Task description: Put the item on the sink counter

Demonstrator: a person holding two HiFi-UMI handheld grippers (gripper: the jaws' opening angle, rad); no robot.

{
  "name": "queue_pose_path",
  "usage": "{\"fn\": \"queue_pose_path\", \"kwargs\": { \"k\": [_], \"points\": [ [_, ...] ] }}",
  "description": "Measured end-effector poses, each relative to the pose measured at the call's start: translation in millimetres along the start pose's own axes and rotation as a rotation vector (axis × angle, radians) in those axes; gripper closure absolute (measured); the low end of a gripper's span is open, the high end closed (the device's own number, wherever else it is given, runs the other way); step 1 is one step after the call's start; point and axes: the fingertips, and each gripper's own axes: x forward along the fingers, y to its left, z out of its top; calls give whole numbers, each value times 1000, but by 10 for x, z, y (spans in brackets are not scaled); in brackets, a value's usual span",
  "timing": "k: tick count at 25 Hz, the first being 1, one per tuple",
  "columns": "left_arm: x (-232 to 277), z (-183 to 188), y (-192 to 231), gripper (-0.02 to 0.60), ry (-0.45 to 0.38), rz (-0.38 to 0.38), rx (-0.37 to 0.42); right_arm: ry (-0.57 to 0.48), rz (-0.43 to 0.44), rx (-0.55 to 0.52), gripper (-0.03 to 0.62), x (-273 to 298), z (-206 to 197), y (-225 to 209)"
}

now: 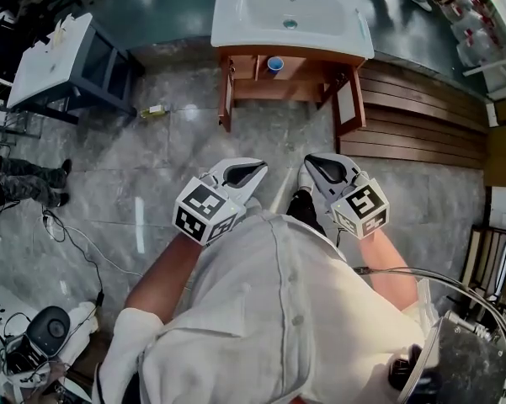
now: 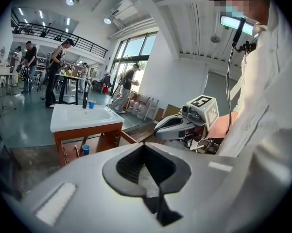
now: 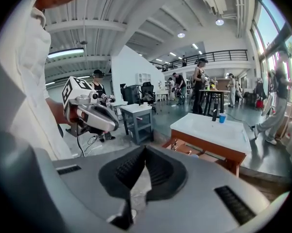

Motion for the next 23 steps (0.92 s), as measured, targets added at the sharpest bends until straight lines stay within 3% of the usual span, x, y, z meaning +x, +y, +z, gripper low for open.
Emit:
{"fn": "queue_pose_path", "kwargs": {
  "k": [23],
  "points": [
    [-347,-169,-23,575,-39,29,-39,11,53,-72,588,156,131,462]
  ]
}}
